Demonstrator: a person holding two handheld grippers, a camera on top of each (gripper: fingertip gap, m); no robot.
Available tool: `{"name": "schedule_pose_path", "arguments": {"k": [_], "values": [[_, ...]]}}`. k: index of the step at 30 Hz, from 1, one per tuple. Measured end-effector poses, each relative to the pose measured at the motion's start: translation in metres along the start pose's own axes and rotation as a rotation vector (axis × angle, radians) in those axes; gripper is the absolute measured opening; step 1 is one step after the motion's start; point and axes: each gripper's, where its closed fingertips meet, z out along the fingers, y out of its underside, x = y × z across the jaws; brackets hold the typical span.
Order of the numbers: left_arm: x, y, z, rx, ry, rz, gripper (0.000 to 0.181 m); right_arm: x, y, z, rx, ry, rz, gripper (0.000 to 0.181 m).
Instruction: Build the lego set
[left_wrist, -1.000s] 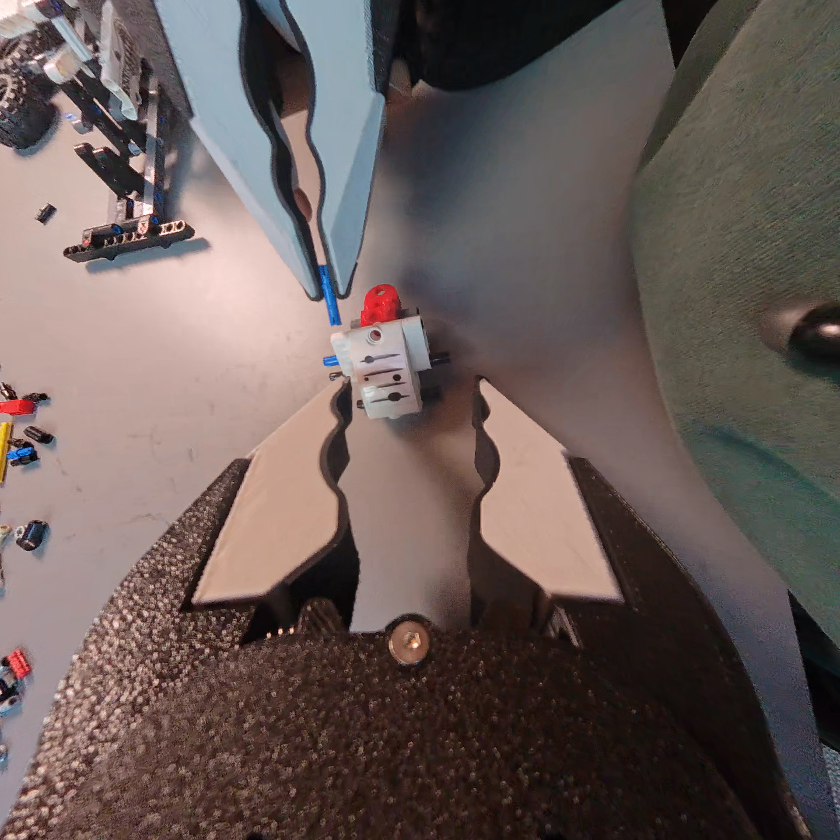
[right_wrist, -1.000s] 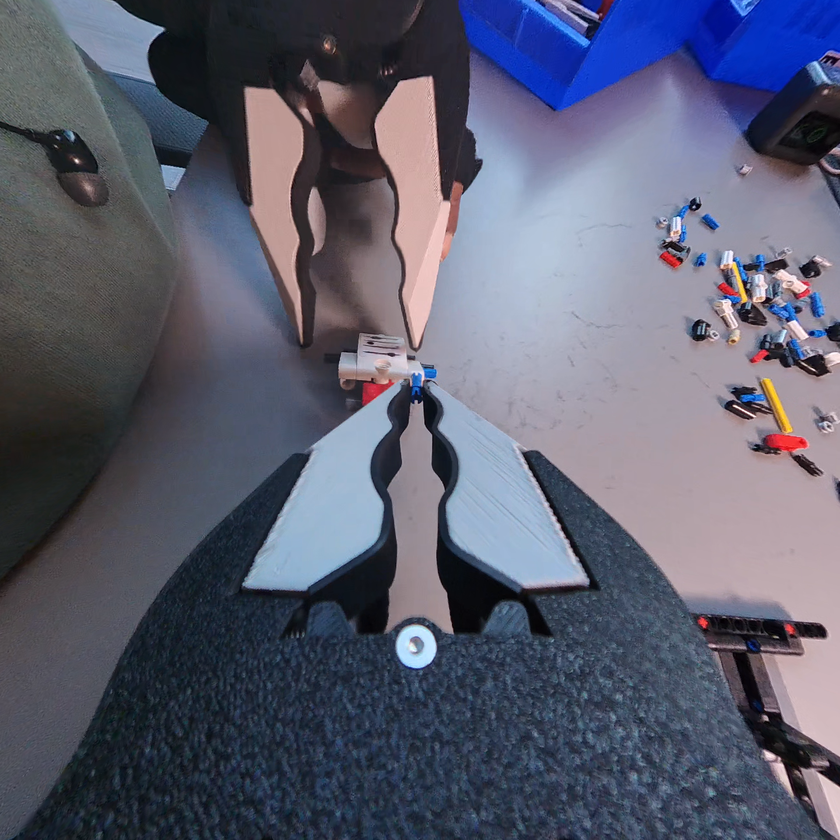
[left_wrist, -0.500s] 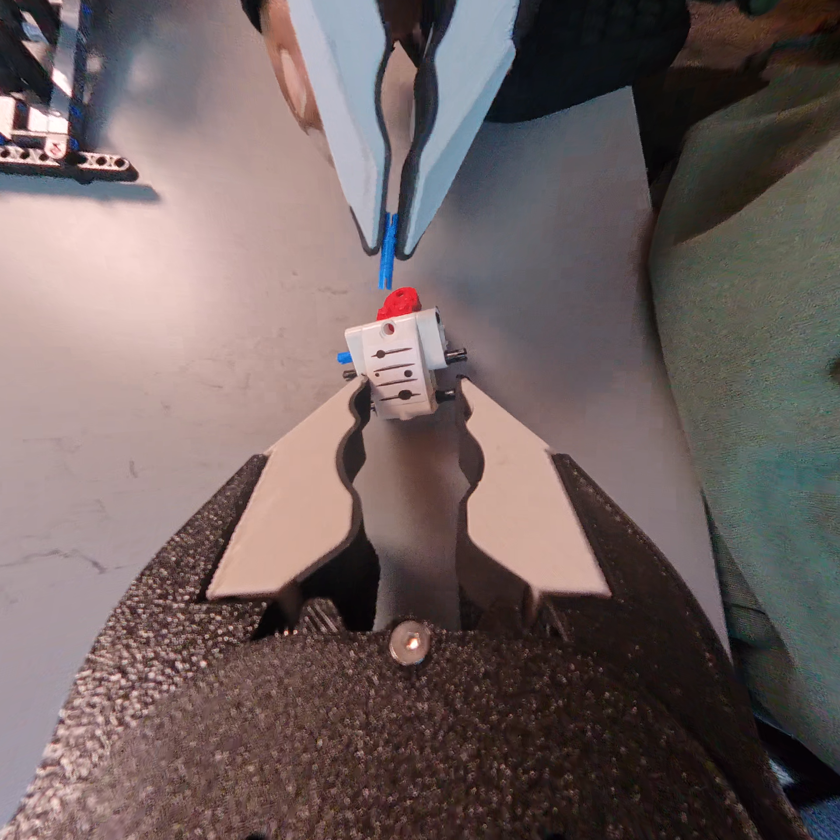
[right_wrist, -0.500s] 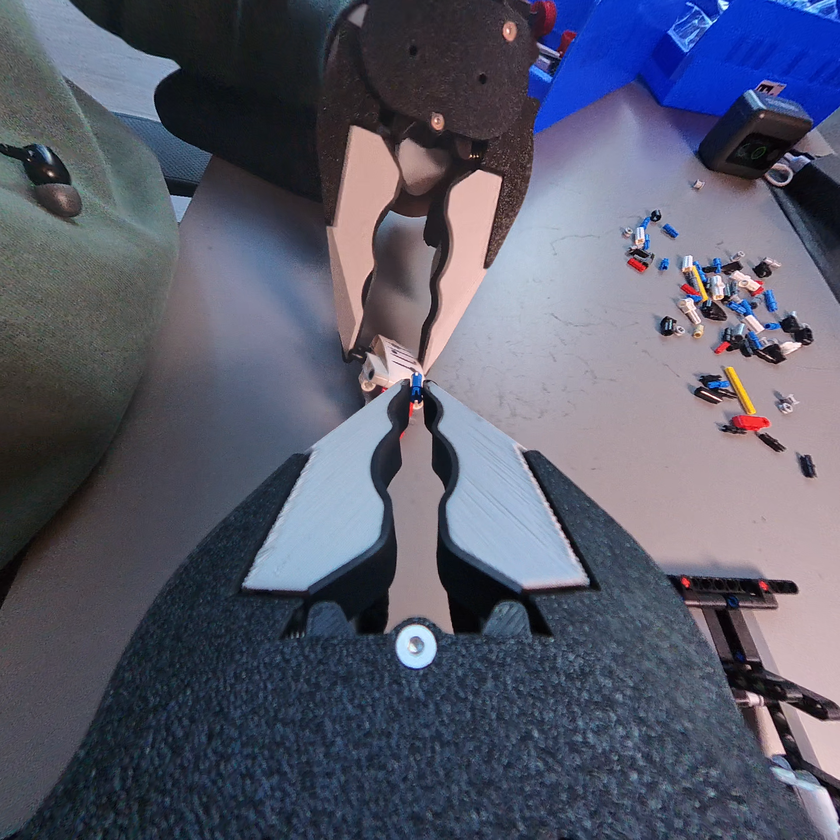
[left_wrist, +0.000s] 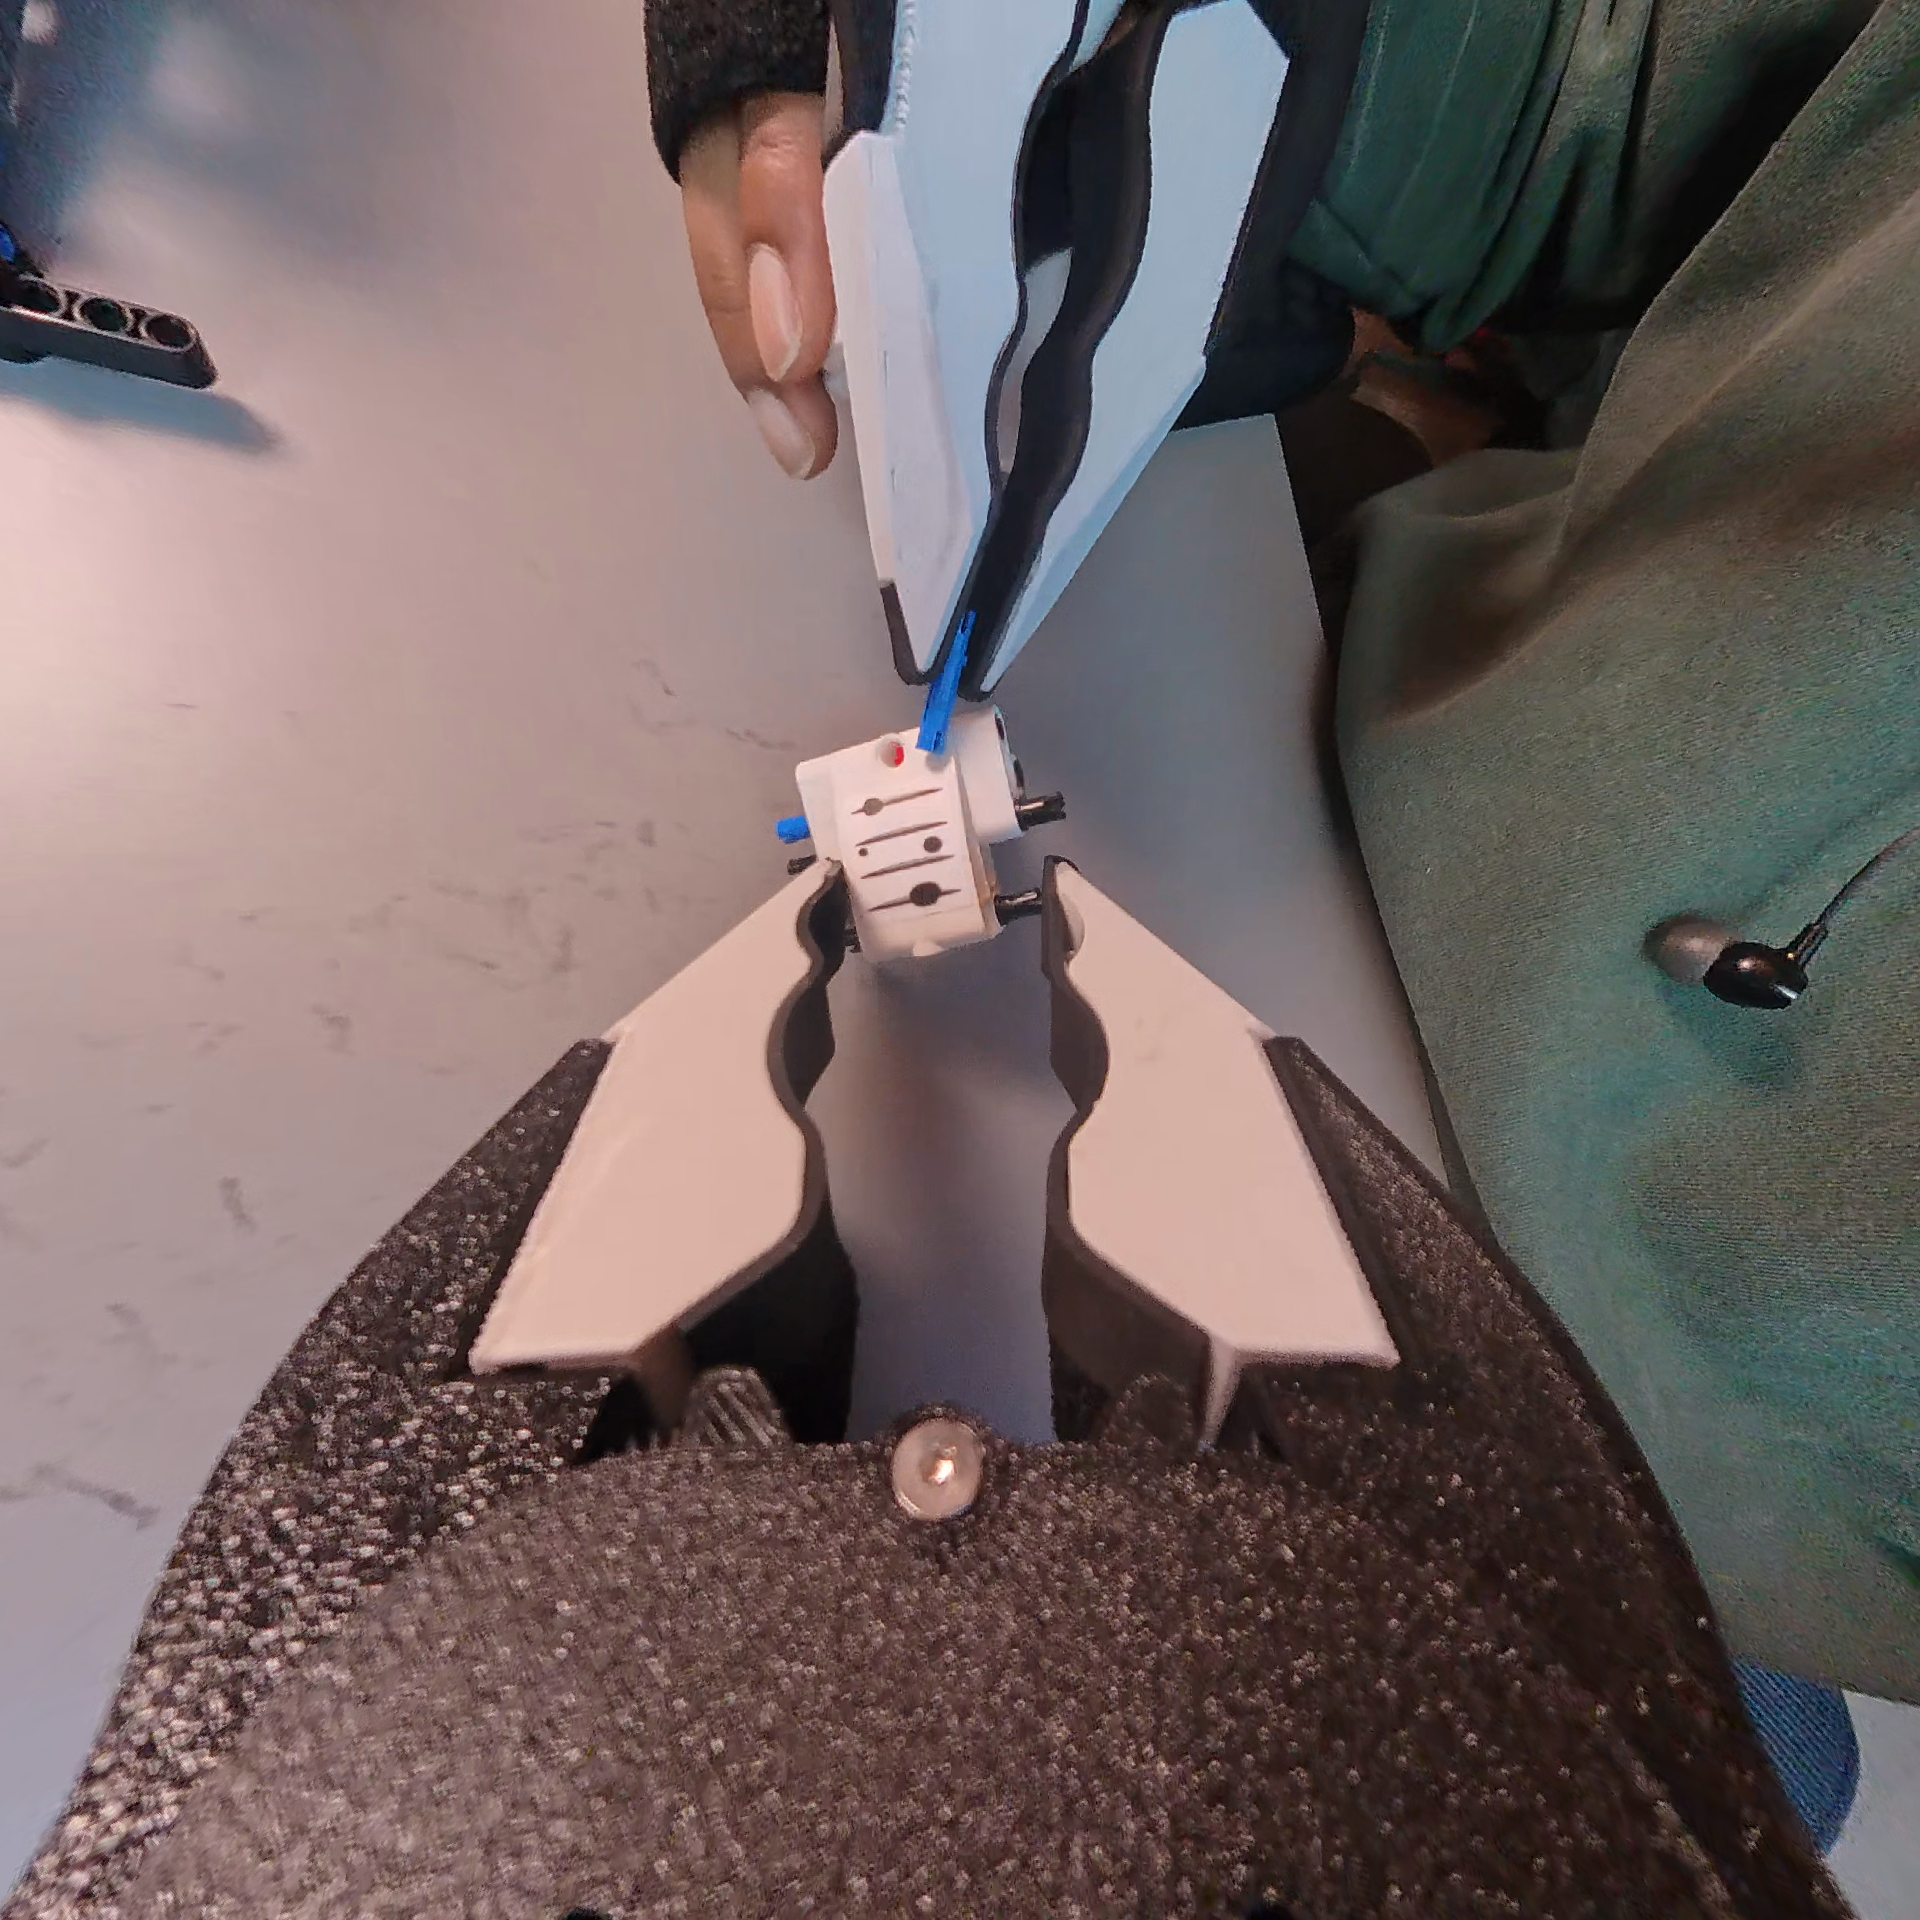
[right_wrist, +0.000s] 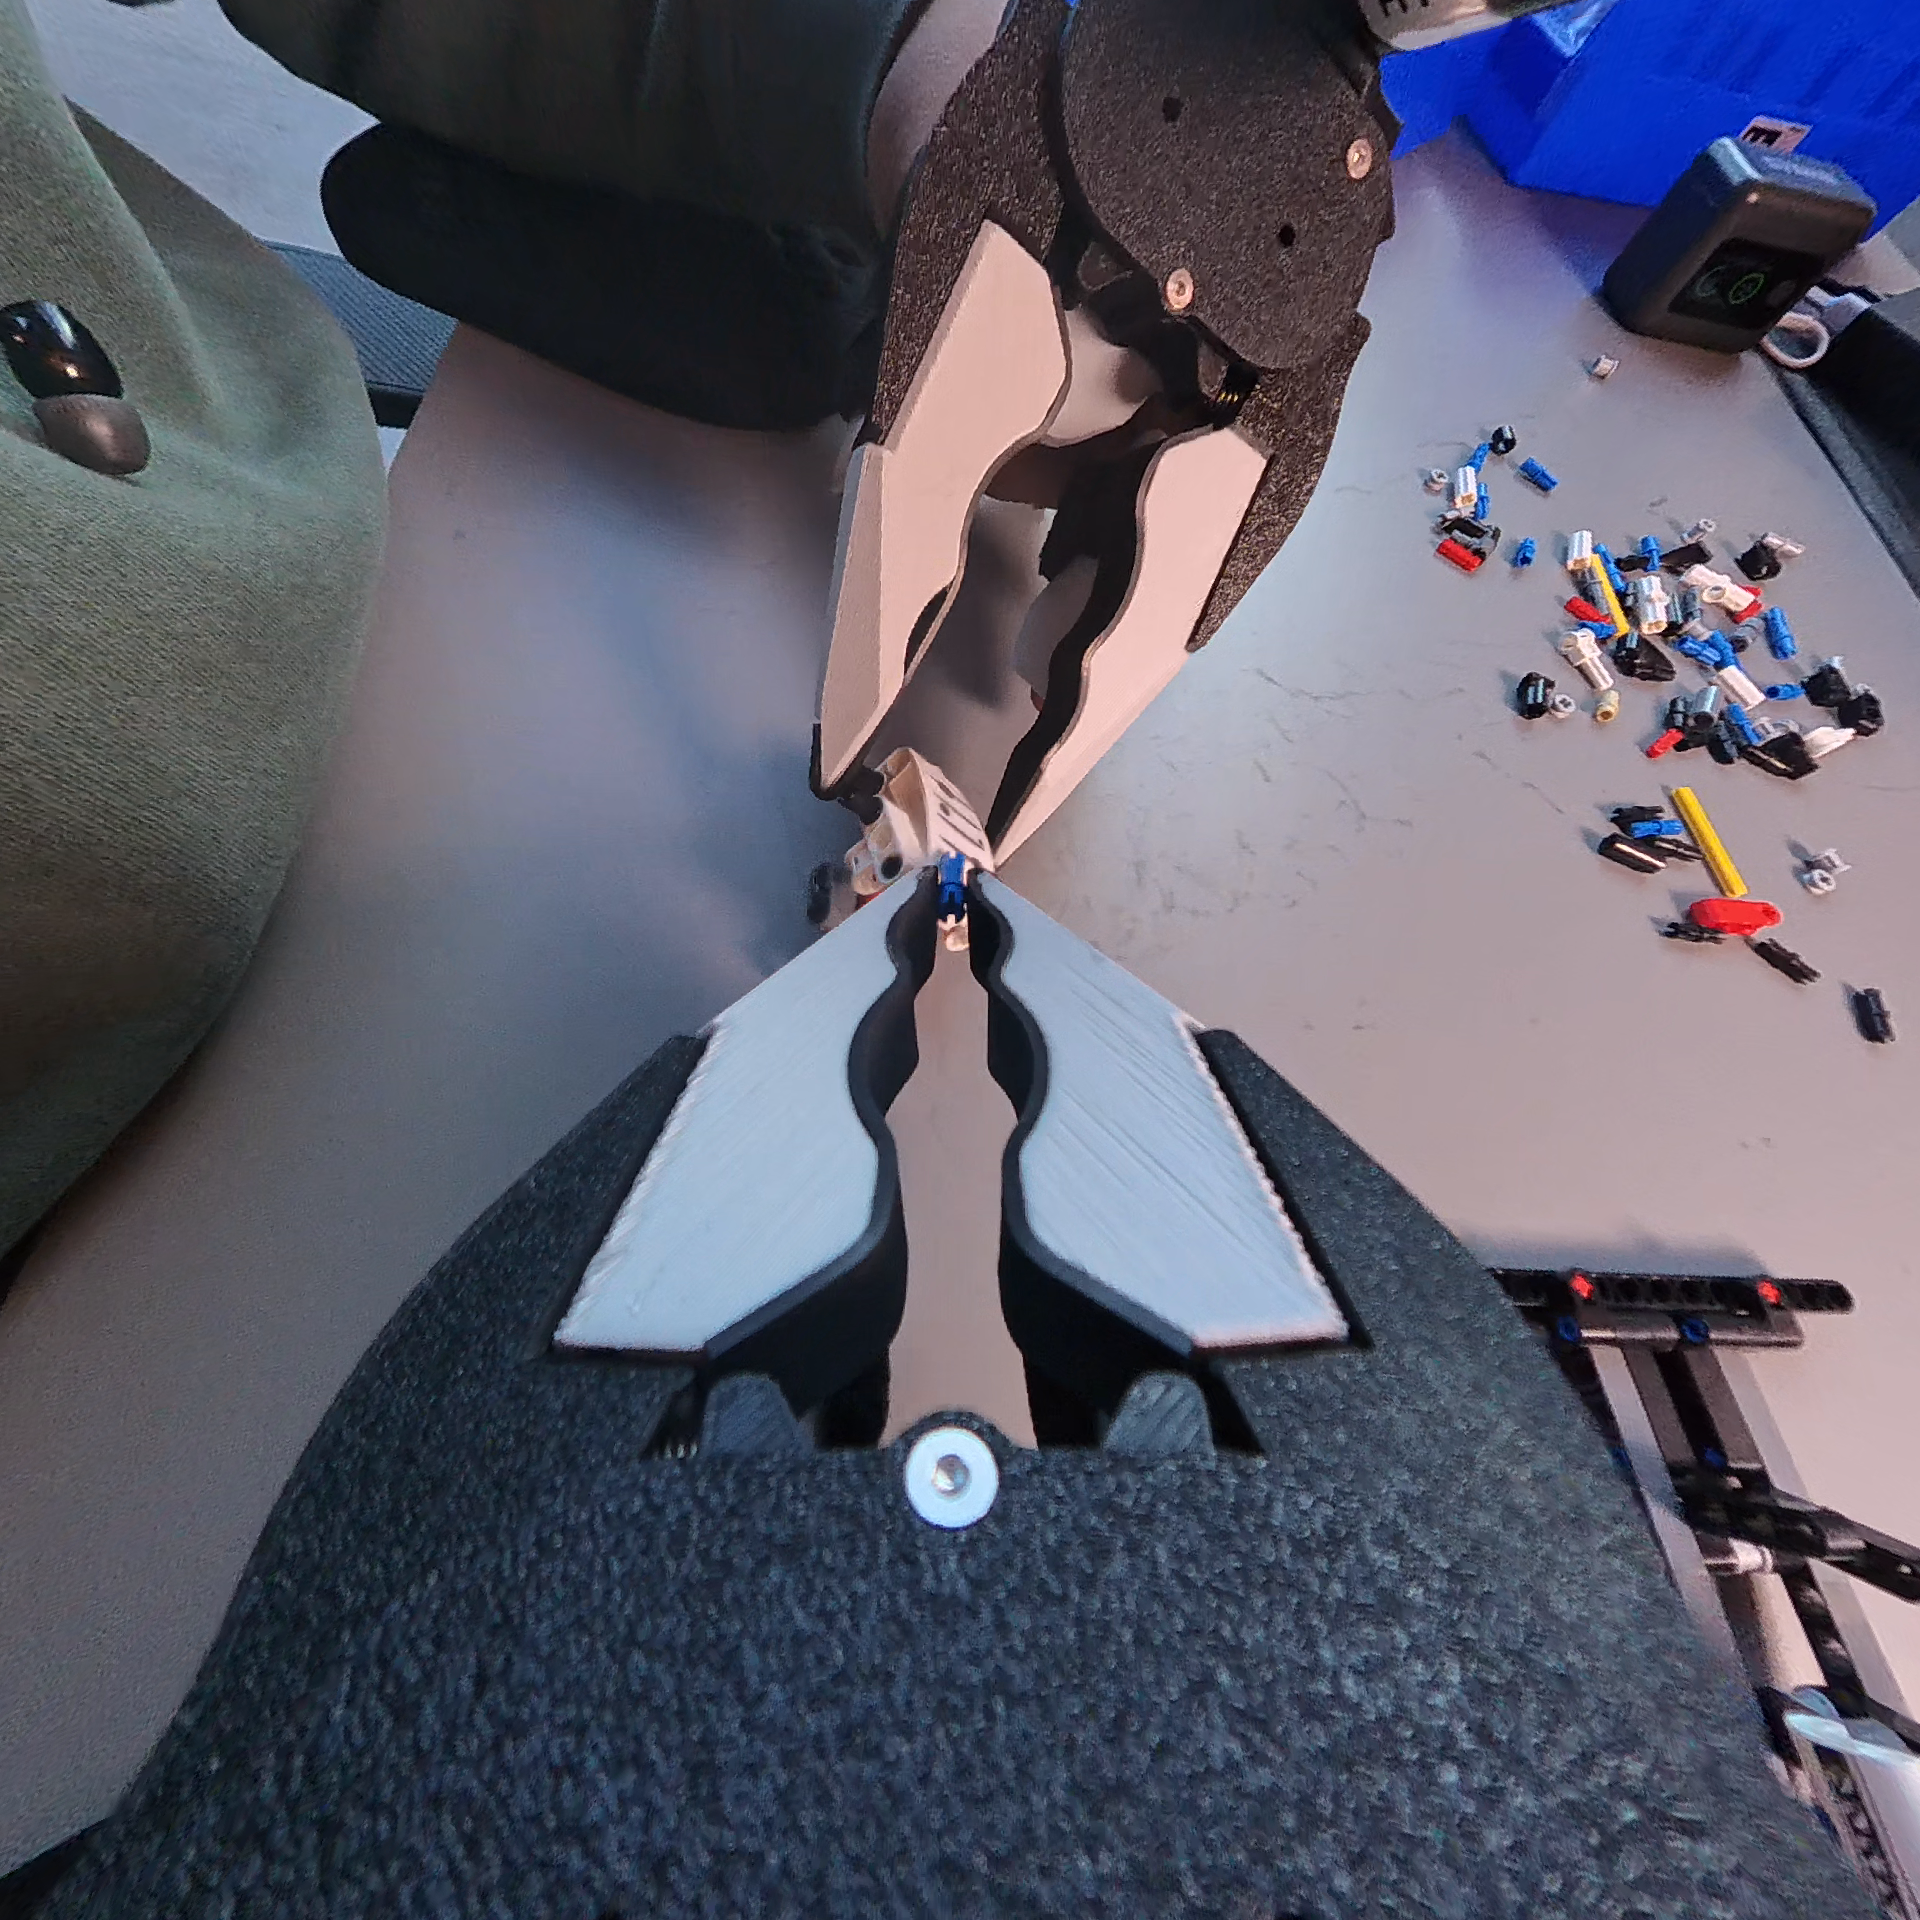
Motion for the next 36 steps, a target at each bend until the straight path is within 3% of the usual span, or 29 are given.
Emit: {"name": "schedule_pose_path", "arguments": {"k": [13, 19, 23, 28, 36], "values": [[0.003, -0.011, -0.013, 0.116, -0.153, 0.138, 0.039, 0.002, 0.01, -0.001, -0.019, -0.016, 0.035, 0.005], [0.012, 0.015, 0.001, -0.045, -0.219, 0.375, 0.045, 0.0, 0.014, 0.001, -0.033, -0.035, 0.04, 0.005], [0.014, 0.019, 0.001, -0.083, -0.247, 0.453, 0.049, 0.0, 0.017, -0.001, -0.044, -0.029, 0.045, 0.005], [0.008, 0.034, -0.001, -0.142, -0.285, 0.451, 0.05, 0.004, 0.03, 0.001, -0.101, -0.002, 0.033, 0.005], [0.004, 0.028, 0.003, -0.106, -0.283, 0.352, 0.045, 0.008, 0.051, 0.005, -0.248, 0.034, -0.004, 0.005]]}}
